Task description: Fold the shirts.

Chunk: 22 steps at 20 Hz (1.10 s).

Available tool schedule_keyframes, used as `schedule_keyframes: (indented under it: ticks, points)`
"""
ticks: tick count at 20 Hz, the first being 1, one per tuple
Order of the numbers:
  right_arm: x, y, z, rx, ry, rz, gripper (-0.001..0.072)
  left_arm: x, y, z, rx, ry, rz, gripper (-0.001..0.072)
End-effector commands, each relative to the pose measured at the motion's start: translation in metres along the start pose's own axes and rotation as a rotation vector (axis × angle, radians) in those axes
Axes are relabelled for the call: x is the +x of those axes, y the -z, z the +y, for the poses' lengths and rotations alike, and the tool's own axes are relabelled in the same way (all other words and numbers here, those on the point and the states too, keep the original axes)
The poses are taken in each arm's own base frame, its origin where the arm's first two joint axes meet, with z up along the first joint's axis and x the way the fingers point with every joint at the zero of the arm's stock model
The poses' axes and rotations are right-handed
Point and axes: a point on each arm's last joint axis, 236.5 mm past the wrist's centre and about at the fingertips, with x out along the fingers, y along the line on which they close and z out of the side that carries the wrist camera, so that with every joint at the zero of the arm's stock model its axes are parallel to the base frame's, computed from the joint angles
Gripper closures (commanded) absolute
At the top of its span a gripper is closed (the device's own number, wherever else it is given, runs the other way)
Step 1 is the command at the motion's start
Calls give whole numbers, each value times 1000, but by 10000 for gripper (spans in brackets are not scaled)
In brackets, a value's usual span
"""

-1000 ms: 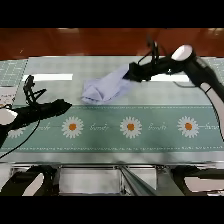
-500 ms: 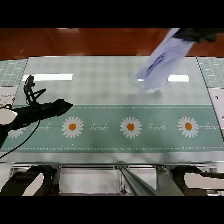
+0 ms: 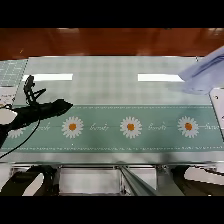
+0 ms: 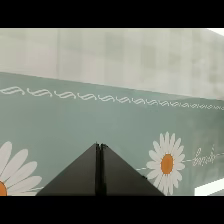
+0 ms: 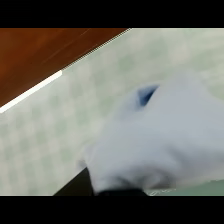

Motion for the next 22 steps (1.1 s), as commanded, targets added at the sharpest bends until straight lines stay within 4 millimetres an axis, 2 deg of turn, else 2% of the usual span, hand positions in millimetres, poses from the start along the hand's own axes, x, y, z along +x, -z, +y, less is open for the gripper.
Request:
schedule_keyframes:
  ticks: [1, 5, 7, 9, 11, 13, 16, 18, 20, 21, 22]
  points:
    - [-28, 0, -57, 109, 59, -7, 692, 0, -6, 1, 0, -6, -25, 684]
    - [-37, 30, -117, 244, 147, 89, 692, 0, -16, 4, 0, -16, -68, 684]
    - [-42, 60, -147, 317, 231, 183, 692, -1, -19, 4, 0, -18, -79, 684]
    - [-55, 85, -177, 391, 347, 216, 693, -1, -21, 5, 0, -20, -87, 684]
    - [-68, 114, -196, 464, 413, 236, 693, -1, -24, 6, 1, -24, -102, 684]
    - [-82, 151, -214, 555, 484, 265, 693, -2, -32, 7, 1, -31, -136, 684]
    - [-108, 220, -242, 695, 649, 332, 691, -4, -45, 10, 0, -44, -191, 684]
    - [-117, 268, -249, 778, 728, 394, 691, -5, -49, 11, 1, -48, -210, 684]
    - [-112, 309, -245, 820, 749, 458, 691, -6, -51, 12, 1, -50, -217, 684]
    - [-113, 327, -246, 832, 780, 496, 657, -6, -51, 12, 1, -50, -217, 684]
    - [-117, 346, -247, 853, 827, 537, 448, -6, -51, 12, 1, -50, -217, 685]
